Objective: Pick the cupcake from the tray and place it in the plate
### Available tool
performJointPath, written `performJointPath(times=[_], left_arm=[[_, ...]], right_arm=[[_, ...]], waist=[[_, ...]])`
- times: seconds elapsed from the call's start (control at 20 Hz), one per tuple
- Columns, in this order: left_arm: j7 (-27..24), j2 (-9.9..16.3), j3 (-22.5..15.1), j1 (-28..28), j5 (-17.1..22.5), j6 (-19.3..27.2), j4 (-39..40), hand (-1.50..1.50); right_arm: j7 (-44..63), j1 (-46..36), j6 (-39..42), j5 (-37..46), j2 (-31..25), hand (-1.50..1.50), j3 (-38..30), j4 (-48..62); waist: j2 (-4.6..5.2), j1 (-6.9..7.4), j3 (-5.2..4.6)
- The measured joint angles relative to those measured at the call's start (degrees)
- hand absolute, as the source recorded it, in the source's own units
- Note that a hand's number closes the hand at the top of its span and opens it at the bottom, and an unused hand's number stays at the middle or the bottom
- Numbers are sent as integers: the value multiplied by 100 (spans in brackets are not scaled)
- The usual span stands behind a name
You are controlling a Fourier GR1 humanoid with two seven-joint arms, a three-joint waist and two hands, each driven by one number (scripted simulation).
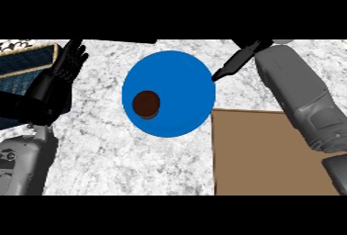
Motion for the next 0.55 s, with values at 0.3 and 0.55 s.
performJointPath(times=[0.3, 0.55], left_arm=[[25, -42, -56, -3, -10, -15, -68, 0], [27, -58, -69, -74, -11, -25, -78, 0]], right_arm=[[-138, 98, 135, 133, -495, -150, 49, 59], [-254, 186, 82, 229, -746, -150, 93, 30]], waist=[[38, 74, 8], [73, 131, 14]])
